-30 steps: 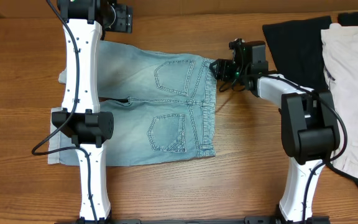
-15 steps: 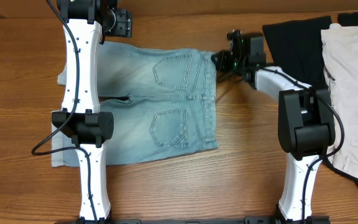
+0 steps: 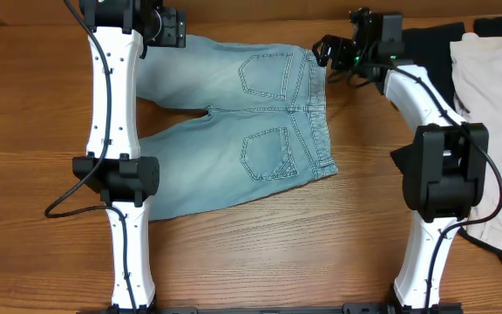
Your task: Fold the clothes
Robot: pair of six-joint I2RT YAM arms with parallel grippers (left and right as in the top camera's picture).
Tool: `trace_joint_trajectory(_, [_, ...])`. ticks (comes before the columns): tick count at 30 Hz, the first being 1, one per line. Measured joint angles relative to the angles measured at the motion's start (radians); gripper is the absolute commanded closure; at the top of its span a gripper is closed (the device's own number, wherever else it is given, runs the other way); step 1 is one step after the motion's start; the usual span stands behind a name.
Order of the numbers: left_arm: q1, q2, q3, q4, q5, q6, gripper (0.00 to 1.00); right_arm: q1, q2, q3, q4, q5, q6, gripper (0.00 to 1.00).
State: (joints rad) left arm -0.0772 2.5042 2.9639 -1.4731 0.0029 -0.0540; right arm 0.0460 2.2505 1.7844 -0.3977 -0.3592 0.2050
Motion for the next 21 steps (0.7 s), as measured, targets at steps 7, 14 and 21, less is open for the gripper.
trace_joint_trajectory(7, [-0.002, -0.045, 0.134, -0.153, 0.0, -0.031, 0.0, -0.02, -0.138, 0.189, -0.502, 0.055, -0.053, 0.0])
trace_joint_trajectory(14, [-0.034, -0.232, 0.14, -0.214, 0.009, -0.128, 0.0, -0.012, -0.512, 0.298, -0.847, 0.09, -0.02, 0.0])
trace_joint_trajectory(21, [-0.063, -0.443, 0.081, -0.213, 0.076, -0.184, 0.0, -0.011, -0.753, 0.315, -1.099, 0.155, 0.066, 0.0])
